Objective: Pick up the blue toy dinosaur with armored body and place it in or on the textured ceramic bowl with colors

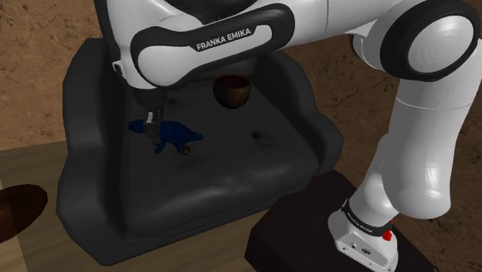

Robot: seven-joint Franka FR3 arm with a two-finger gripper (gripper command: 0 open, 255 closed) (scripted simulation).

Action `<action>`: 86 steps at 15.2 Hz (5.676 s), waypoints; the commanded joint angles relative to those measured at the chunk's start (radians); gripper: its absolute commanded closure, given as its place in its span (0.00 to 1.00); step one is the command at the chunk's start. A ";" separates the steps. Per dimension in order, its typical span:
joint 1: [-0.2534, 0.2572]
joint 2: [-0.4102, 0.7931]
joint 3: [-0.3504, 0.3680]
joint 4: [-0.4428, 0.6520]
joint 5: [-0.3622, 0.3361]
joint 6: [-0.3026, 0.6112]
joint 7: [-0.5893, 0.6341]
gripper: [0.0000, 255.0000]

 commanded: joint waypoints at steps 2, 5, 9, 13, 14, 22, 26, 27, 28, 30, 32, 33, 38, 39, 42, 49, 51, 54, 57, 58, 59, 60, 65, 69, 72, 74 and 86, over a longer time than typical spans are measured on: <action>0.001 -0.009 0.002 0.030 0.004 -0.039 -0.003 1.00; 0.002 -0.014 0.003 0.065 0.007 -0.077 -0.007 1.00; 0.004 -0.016 0.005 0.115 0.010 -0.130 -0.012 1.00; 0.007 -0.015 0.006 0.171 0.011 -0.184 -0.016 1.00; 0.008 -0.014 0.006 0.186 0.011 -0.198 -0.016 1.00; 0.019 0.006 0.008 0.323 0.007 -0.315 -0.022 1.00; 0.028 0.026 0.009 0.406 0.001 -0.379 -0.025 1.00; 0.030 0.032 0.009 0.428 0.000 -0.396 -0.026 1.00; 0.031 0.033 0.009 0.432 -0.001 -0.398 -0.026 1.00; -0.007 0.002 -0.003 0.391 0.014 -0.383 -0.069 1.00; -0.043 -0.024 -0.015 0.357 0.028 -0.372 -0.113 1.00; -0.060 -0.035 -0.022 0.344 0.034 -0.367 -0.135 1.00; -0.140 -0.071 -0.059 0.301 0.061 -0.352 -0.248 1.00; -0.155 -0.075 -0.067 0.298 0.065 -0.351 -0.270 1.00; -0.199 -0.079 -0.091 0.297 0.077 -0.351 -0.338 1.00; -0.297 -0.049 -0.146 0.350 0.099 -0.367 -0.491 1.00; -0.325 -0.029 -0.160 0.381 0.105 -0.378 -0.534 1.00; -0.366 0.010 -0.180 0.443 0.112 -0.399 -0.596 1.00; -0.406 0.064 -0.199 0.528 0.120 -0.429 -0.657 1.00; -0.429 0.102 -0.209 0.589 0.124 -0.452 -0.690 1.00; -0.430 0.093 -0.208 0.560 0.124 -0.432 -0.690 1.00; -0.431 0.084 -0.208 0.533 0.125 -0.414 -0.690 1.00; -0.434 0.051 -0.209 0.413 0.127 -0.327 -0.689 1.00; -0.436 0.034 -0.209 0.333 0.128 -0.264 -0.689 1.00; -0.437 0.025 -0.209 0.280 0.129 -0.219 -0.689 1.00; -0.438 0.021 -0.209 0.247 0.129 -0.190 -0.689 1.00; -0.438 0.021 -0.209 0.242 0.129 -0.186 -0.689 0.00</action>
